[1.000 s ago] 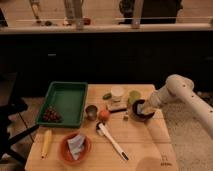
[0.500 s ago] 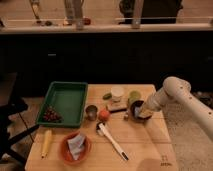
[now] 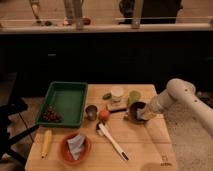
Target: Wipe purple bowl with sponge
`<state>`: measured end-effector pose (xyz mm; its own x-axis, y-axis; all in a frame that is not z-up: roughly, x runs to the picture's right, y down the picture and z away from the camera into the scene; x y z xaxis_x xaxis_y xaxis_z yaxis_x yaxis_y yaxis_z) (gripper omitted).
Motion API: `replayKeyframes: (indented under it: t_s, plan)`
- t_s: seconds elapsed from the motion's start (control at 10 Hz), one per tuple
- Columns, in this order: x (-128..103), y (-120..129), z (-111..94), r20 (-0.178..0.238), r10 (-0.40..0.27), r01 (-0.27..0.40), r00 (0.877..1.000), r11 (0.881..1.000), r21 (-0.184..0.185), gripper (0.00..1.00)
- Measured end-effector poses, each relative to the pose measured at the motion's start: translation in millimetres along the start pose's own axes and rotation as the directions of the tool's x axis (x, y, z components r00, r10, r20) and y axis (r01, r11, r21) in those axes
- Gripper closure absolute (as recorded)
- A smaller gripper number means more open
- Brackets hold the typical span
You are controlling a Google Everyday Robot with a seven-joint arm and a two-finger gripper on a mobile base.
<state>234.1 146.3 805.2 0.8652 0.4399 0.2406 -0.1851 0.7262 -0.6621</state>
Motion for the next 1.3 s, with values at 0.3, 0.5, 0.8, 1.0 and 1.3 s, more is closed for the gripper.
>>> replayKeyframes:
  t_s: [0.3,0.5,0.8,1.0,1.3]
  plan:
    - [6.4,-7.3,-8.4,-0.009,0.012,-0.012,1.000,1.000,0.023,0.98]
    - [9.2,-21.9,-11.7,-0.016,0.011,-0.010,1.000,0.999,0.034,0.98]
    - [-2.6,-30.3,2.6,-0.015,-0.015,0.015,1.000,1.000,0.004,0.98]
    - [-6.9,-27.5,9.9,-0.012,-0.022,0.022,1.000,1.000,-0.015,0.98]
    - [-8.7,-9.5,11.5,-0.009,-0.013,0.013,1.000,1.000,-0.020,0.98]
